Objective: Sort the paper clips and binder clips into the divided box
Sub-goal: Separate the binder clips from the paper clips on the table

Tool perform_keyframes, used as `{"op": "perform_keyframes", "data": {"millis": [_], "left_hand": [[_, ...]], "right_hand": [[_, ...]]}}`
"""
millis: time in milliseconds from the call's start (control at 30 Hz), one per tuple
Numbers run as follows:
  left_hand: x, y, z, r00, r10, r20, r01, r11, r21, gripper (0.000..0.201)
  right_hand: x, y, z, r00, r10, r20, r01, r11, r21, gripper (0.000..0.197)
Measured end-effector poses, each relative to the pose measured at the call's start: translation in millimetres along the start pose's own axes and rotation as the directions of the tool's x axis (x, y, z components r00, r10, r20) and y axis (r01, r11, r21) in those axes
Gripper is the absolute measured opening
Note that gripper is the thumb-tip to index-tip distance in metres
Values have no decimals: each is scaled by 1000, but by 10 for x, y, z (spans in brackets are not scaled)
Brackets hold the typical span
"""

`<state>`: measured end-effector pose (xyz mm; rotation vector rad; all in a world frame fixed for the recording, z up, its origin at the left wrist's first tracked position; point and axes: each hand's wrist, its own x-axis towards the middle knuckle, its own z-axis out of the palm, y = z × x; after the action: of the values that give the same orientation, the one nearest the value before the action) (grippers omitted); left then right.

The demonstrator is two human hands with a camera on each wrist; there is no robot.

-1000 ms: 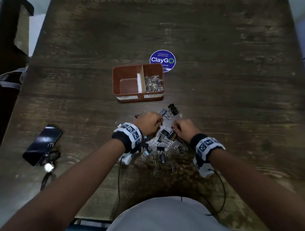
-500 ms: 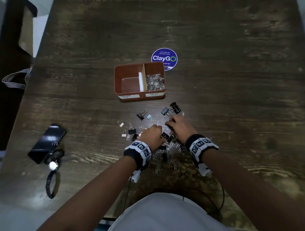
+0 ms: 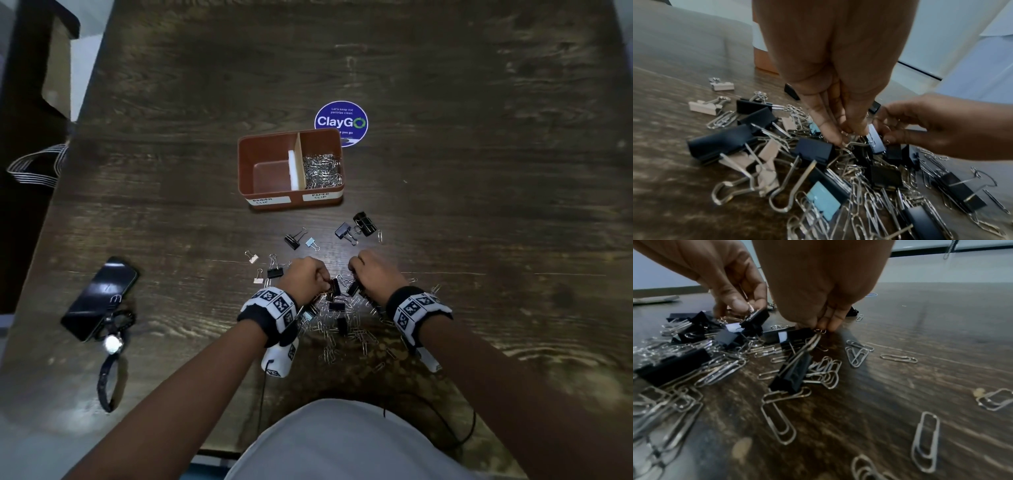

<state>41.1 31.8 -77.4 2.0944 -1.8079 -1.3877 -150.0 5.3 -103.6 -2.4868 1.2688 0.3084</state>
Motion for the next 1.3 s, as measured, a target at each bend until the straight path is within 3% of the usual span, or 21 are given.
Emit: {"op": "perform_keyframes", "data": {"millis": [67,133,267,333,433,533,667,733,800,867,900,967,1033,1100,1200,1300], "left_hand": [[-40,-32,-49,1000,-6,-18,5,998,-59,12],[-73,-64,-103,999,-5,-50,-1,994,-110,11],[-108,-107,-203,994,7,-113,-19,994,-105,12],[-130,-119,-236,991,16,-130,-26,997,-70,11],[-166,-153,-253,983,41,-177,-48,998,-31,12],[-253,-145,-207,978,90,-186,-93,996,-9,27],[-376,-117,-109,987,92,-130,-102,992,-74,52],[-393,-132,-69,988,102,-114,-107,994,-35,59],[-408,-144,-38,989,117,-91,-115,993,27,57],[-448,-145,-12,981,155,-118,-133,976,172,47],[-472,-148,11,964,208,-164,-161,952,261,41],[-541,-134,82,909,348,-228,-235,882,408,30],[-609,-126,184,886,430,-174,-306,823,479,22],[-647,-149,311,897,440,-31,-367,785,500,23],[-646,-207,438,909,399,119,-398,747,533,41],[-607,-233,495,917,370,149,-387,734,558,53]], "right_hand": [[-28,22,23,1000,-8,13,8,999,39,34],[-40,63,40,999,32,23,-36,980,195,28],[-114,166,-47,985,169,19,-158,869,469,16],[-208,193,-56,983,182,-23,-143,838,526,16],[-388,170,-81,995,84,-55,-45,867,496,28],[-532,104,-37,999,25,23,-33,883,468,45],[-690,0,74,976,-16,217,-76,909,409,29],[-759,-72,81,968,-54,247,-43,928,369,20],[-843,-139,116,969,-99,225,27,953,301,20],[-901,-161,194,965,-136,224,104,983,150,50],[-917,-162,263,963,-148,225,136,988,67,62],[-935,-169,378,972,-156,173,159,987,-6,65],[-912,-159,465,986,-126,108,124,992,24,60],[-888,-161,476,994,-70,80,64,995,76,65],[-827,-176,442,996,-57,71,51,995,89,73],[-739,-215,390,994,-73,78,66,994,91,69]]}}
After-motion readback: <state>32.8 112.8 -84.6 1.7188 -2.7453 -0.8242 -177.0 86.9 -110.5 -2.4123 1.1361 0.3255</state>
